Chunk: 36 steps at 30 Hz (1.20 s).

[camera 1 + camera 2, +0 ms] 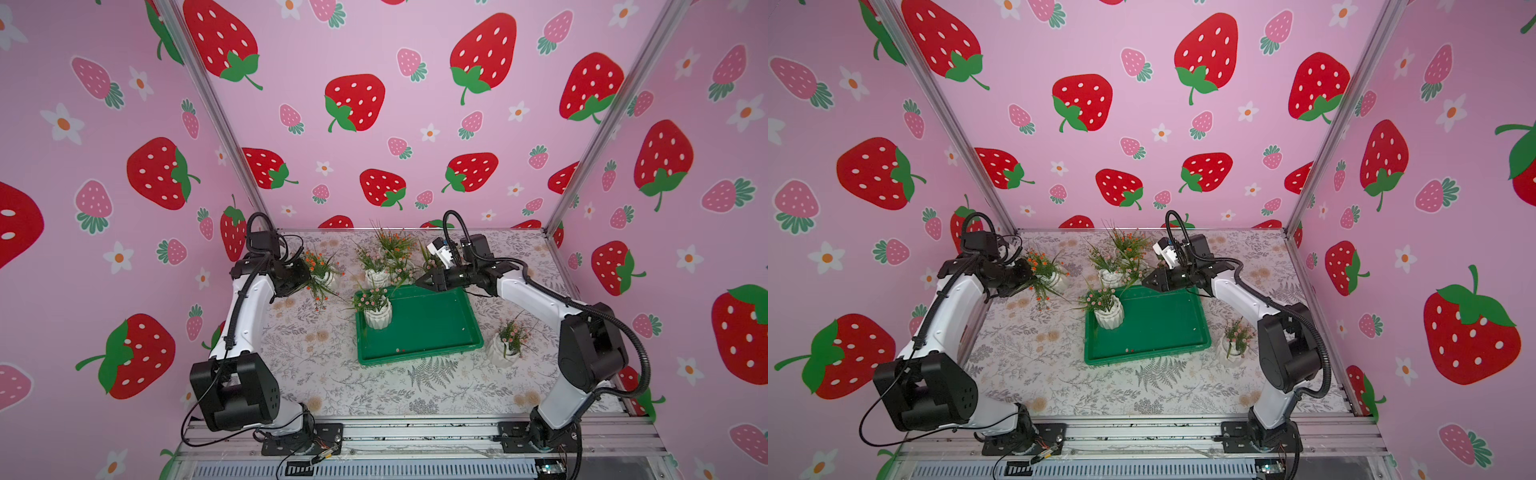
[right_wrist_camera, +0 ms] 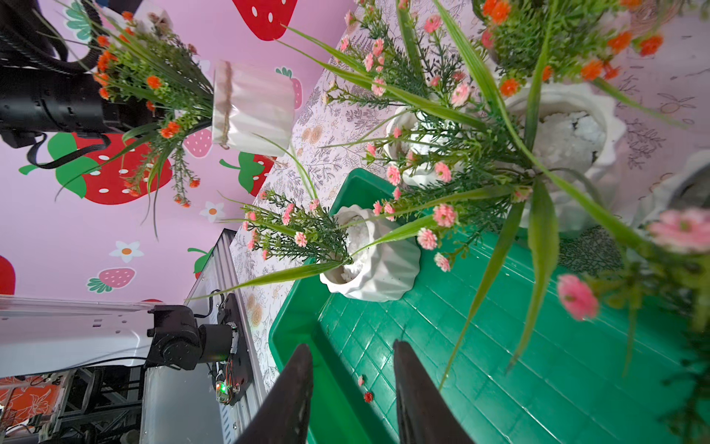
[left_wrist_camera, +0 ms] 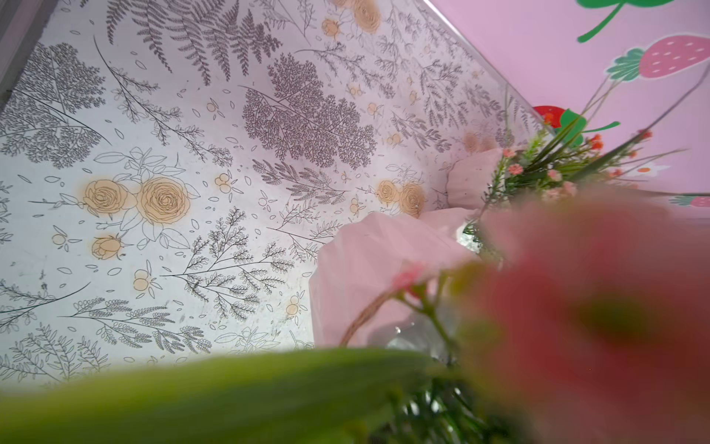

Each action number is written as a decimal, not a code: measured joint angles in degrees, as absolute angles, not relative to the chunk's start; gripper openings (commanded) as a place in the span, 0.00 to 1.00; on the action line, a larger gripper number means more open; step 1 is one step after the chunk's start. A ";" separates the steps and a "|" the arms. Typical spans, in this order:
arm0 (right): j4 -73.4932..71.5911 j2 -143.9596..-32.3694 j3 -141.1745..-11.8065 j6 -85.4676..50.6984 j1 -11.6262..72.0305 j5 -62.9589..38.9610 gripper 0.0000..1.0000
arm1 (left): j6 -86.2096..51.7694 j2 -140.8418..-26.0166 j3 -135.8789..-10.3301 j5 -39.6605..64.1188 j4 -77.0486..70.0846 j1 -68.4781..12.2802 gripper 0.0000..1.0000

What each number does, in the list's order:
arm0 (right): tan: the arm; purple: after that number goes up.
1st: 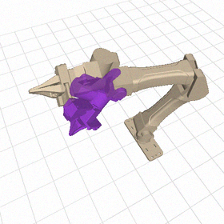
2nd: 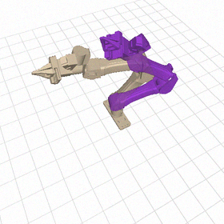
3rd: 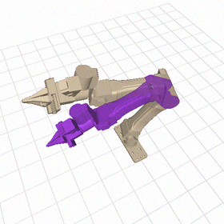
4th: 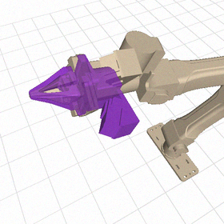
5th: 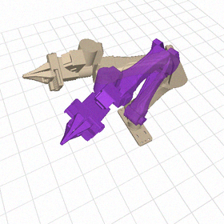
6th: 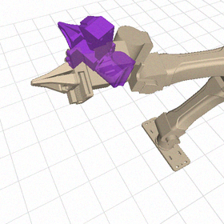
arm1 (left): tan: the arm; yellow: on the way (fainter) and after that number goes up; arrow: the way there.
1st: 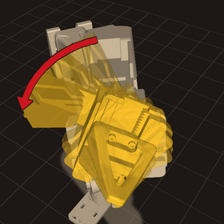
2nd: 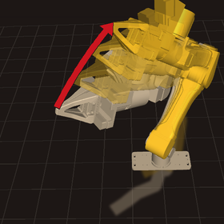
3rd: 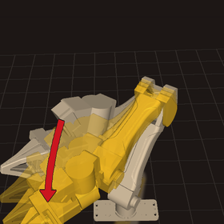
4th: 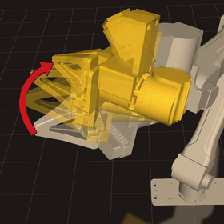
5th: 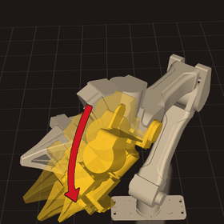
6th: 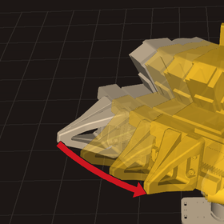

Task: Put the potted gypsophila into the storage box
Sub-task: Pick up the baby's breath potted plant from the center of the board, then place the baby's breath potted plant at the storage box.

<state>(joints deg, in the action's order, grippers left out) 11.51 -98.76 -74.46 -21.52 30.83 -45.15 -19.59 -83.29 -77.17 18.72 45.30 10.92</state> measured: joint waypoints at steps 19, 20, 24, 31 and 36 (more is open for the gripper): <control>11.38 -86.02 -66.85 -22.76 28.23 -42.78 0.38 | -18.31 -77.19 -82.06 25.17 46.02 -2.61 0.00; 11.27 -85.34 -66.11 -22.90 27.79 -42.50 0.38 | -18.17 -77.60 -82.85 24.91 46.26 -4.67 0.00; 9.85 -82.52 -62.74 -24.40 25.85 -41.39 0.38 | -18.06 -79.59 -85.60 23.53 47.07 -11.29 0.00; 8.10 -78.63 -58.24 -27.20 22.15 -39.77 0.38 | -17.85 -86.54 -93.84 20.23 47.48 -22.92 0.00; 7.86 -75.61 -55.40 -28.36 20.73 -37.95 0.38 | -17.19 -92.05 -100.79 19.44 47.94 -28.21 0.00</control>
<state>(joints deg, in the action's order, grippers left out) 7.86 -75.61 -55.40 -28.36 20.73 -37.95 -17.19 -92.05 -100.79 19.44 47.94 -28.21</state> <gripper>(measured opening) 0.377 0.126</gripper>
